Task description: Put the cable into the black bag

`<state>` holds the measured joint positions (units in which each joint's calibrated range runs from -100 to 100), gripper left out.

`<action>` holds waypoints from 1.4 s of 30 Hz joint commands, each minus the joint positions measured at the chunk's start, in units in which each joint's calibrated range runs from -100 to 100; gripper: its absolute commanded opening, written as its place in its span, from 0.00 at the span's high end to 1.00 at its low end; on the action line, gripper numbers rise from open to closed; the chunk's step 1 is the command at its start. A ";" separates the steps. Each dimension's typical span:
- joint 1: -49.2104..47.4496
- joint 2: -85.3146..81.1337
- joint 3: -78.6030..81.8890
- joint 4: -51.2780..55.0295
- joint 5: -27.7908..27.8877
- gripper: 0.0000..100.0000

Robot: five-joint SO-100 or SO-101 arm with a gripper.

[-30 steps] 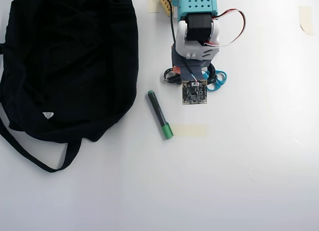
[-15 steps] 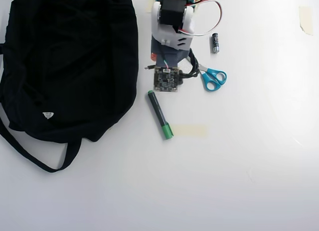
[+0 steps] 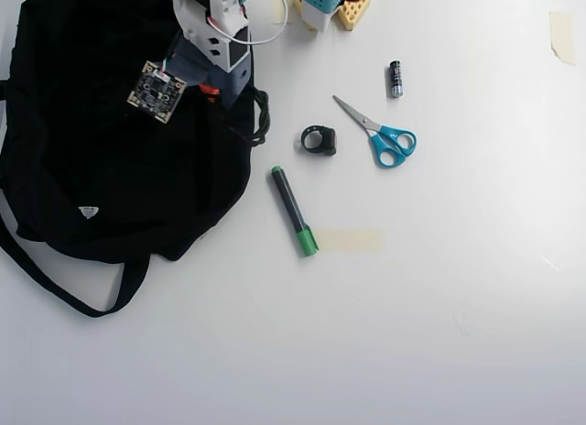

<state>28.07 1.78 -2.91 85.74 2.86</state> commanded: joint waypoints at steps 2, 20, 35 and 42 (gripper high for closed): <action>10.38 -1.78 -1.31 -6.07 0.34 0.98; 23.09 7.76 -0.95 -11.50 -2.23 0.75; -30.24 -29.92 4.08 2.71 -10.57 0.98; -32.33 -40.54 20.79 -3.40 -10.20 0.98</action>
<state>-2.35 -32.67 10.46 86.09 -7.16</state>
